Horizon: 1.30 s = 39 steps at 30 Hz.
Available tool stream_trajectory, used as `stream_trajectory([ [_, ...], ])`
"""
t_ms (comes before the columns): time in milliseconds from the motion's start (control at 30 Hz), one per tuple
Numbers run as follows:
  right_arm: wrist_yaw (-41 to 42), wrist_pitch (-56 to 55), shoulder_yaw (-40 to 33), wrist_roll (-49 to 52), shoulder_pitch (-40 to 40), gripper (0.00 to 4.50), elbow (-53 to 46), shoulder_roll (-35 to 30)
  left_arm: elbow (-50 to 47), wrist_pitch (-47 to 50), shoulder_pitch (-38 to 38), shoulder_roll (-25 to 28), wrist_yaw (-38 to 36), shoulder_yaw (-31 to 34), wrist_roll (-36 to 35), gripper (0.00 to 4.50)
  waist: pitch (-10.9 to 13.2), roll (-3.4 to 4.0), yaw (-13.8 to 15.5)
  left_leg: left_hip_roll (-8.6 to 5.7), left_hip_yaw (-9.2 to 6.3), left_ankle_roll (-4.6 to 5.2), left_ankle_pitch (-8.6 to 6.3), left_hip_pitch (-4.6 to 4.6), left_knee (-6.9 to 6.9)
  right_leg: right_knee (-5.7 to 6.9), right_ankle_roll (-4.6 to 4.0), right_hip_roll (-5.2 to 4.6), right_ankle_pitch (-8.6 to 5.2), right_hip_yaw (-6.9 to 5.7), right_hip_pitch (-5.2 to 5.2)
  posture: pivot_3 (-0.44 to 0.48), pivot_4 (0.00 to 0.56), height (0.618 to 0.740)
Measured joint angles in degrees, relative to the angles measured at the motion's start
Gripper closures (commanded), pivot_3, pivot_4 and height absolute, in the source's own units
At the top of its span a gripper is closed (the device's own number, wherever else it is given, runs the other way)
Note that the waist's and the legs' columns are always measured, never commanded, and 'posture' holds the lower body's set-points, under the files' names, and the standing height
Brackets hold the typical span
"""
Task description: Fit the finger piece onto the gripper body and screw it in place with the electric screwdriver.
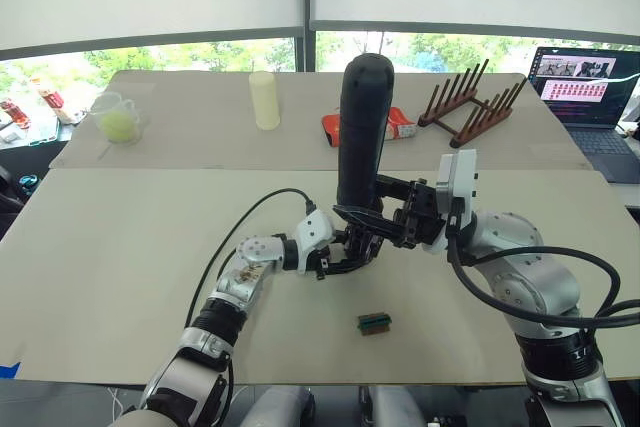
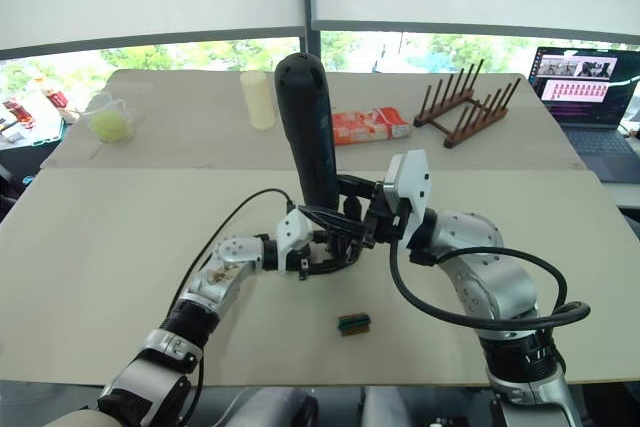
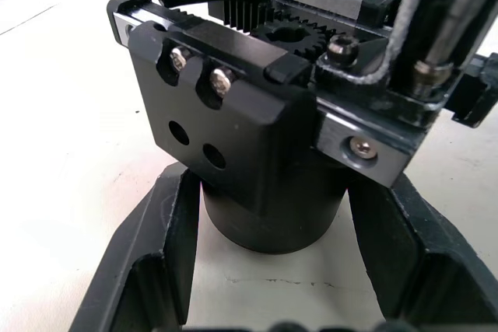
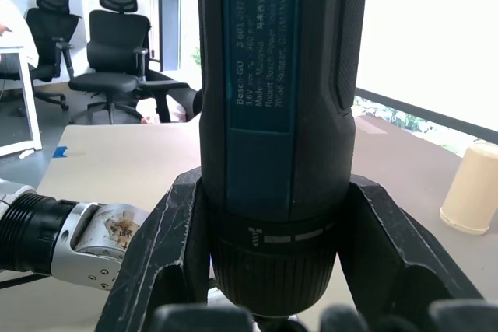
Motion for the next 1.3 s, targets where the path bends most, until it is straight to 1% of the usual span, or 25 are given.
stream_trajectory([
  [433,3.48,-1.57,2.26,-0.81,-1.98,2.6,0.06,-3.76,0.0,0.05,0.01,-0.09,0.41,-0.25,0.18,2.21,-0.04,-0.02,0.11,0.0,-0.01,0.0,0.0,0.02,0.01,-0.02,0.0,-0.01,0.0,-0.01,0.06,0.0,0.15,0.74],
  [1300,3.25,-1.6,2.2,-0.54,-2.6,2.6,2.18,-3.11,0.18,0.17,0.0,-0.04,0.66,-0.26,0.27,2.21,-0.08,-0.03,0.15,0.0,-0.03,-0.01,0.0,0.04,0.01,-0.02,0.0,-0.01,0.0,0.0,0.09,0.0,0.15,0.74],
])
